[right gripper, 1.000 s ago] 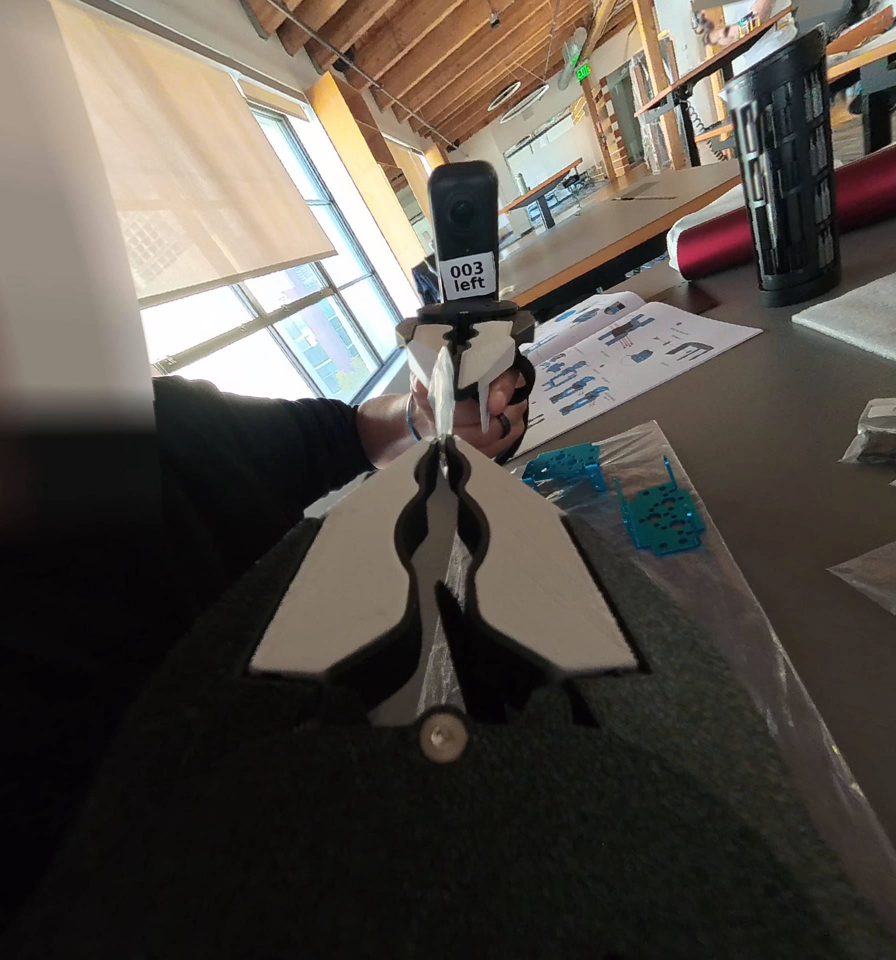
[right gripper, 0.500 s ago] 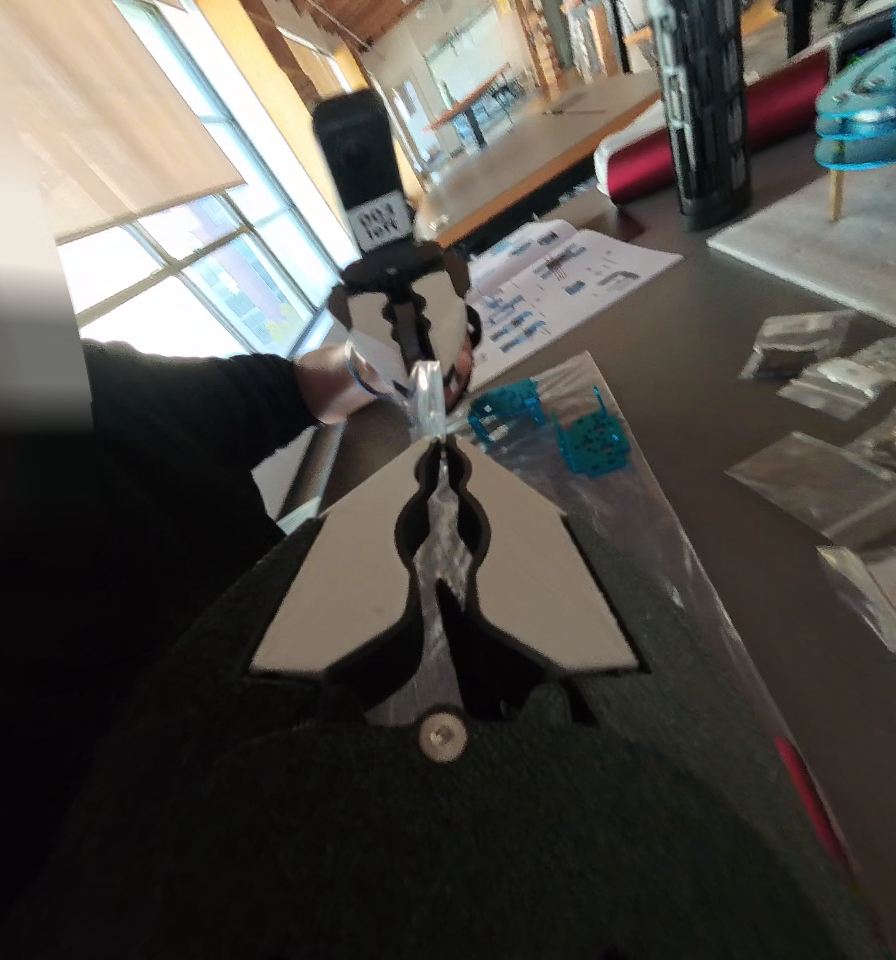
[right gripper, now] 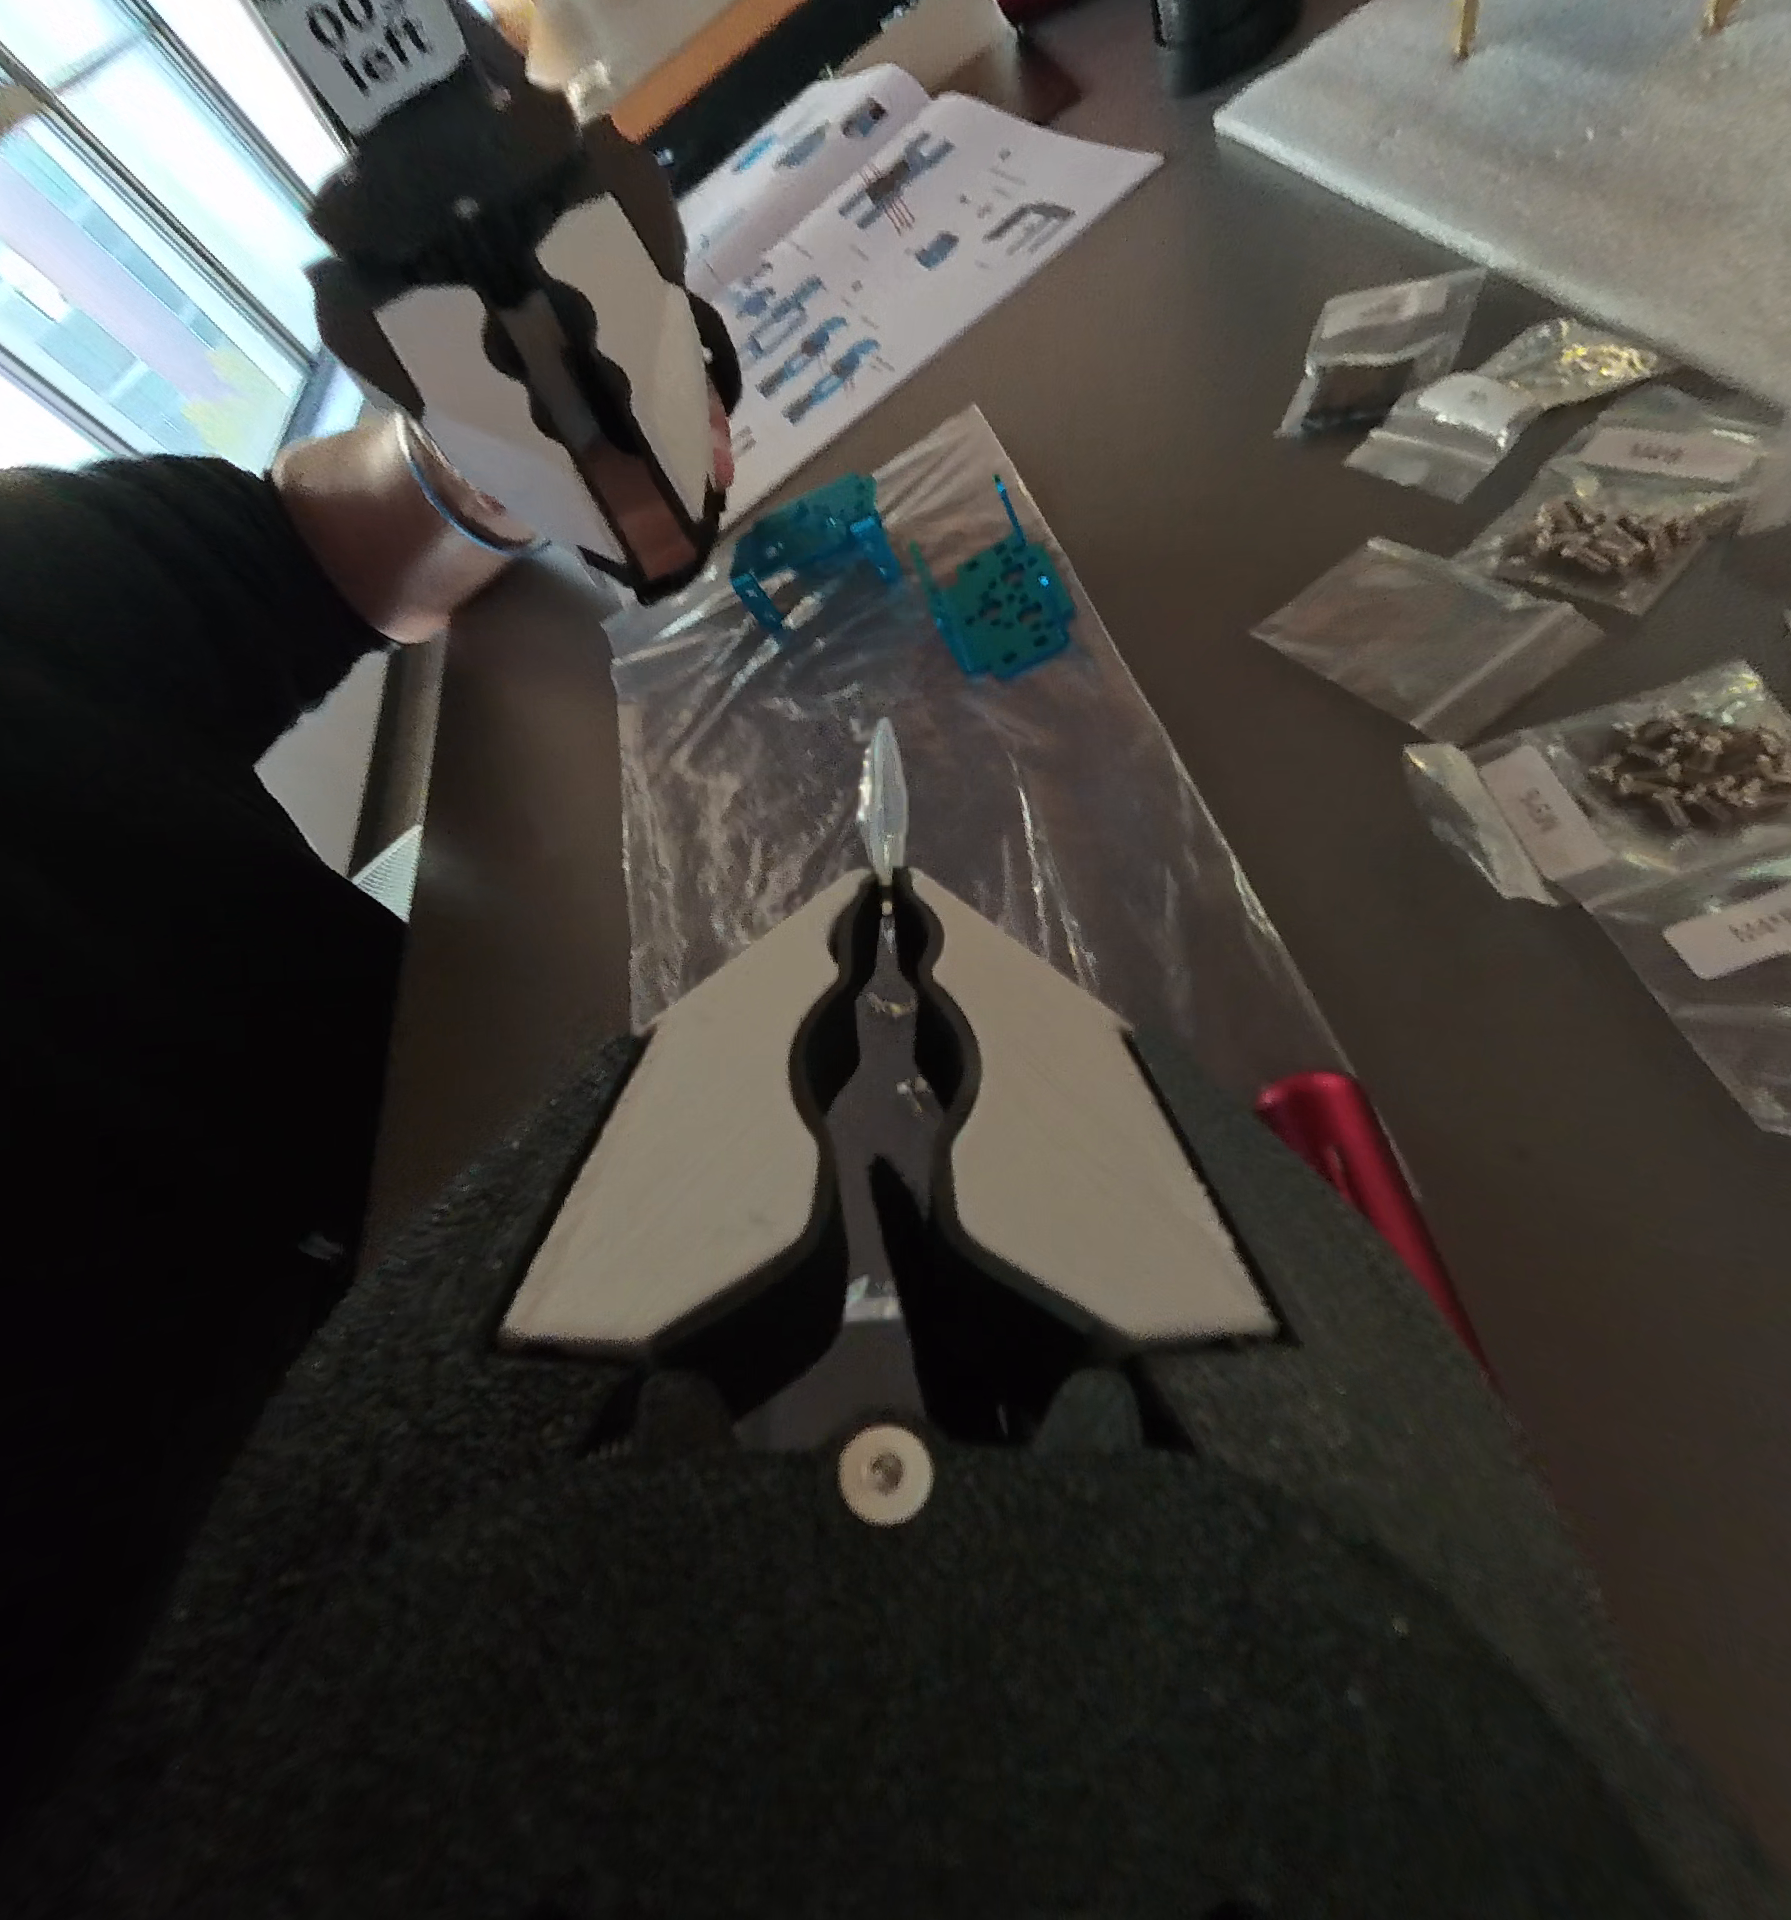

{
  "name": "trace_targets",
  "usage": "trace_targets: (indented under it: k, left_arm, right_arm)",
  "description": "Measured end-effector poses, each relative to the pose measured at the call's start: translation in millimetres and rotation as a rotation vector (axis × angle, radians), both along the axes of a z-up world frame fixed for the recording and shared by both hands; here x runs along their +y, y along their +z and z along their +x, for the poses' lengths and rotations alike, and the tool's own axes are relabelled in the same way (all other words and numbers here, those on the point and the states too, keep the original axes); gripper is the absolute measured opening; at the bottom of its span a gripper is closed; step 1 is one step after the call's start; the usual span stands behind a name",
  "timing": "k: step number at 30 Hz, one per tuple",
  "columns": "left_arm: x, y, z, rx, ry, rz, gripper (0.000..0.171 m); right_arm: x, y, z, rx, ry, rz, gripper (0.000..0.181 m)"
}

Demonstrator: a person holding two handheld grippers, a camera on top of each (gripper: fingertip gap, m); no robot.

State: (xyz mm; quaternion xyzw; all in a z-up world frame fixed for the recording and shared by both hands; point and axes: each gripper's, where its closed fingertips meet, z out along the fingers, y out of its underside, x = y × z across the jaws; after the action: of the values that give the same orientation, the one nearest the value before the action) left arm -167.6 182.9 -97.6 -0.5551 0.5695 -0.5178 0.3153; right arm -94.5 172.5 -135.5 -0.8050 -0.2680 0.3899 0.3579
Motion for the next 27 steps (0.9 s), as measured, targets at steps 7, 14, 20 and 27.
trace_targets:
  k: [7, 14, 20, 27]
  left_arm:
    - [0, -15, 3, 0.066, 0.014, 0.037, 0.011]
    - [10, -40, 27, 0.271, 0.126, 0.251, 0.0]
    - [5, -48, 58, 0.339, 0.051, 0.322, 0.0]
    - [8, -56, 66, 0.384, 0.087, 0.382, 0.0]
  right_arm:
    - [-13, -12, 18, -0.147, 0.034, 0.08, 0.002]
    - [-14, -12, 15, -0.172, 0.045, 0.119, 0.002]
    - [-15, -8, 13, -0.197, 0.04, 0.162, 0.002]
    - [-13, -6, 21, -0.191, 0.013, 0.168, 0.002]
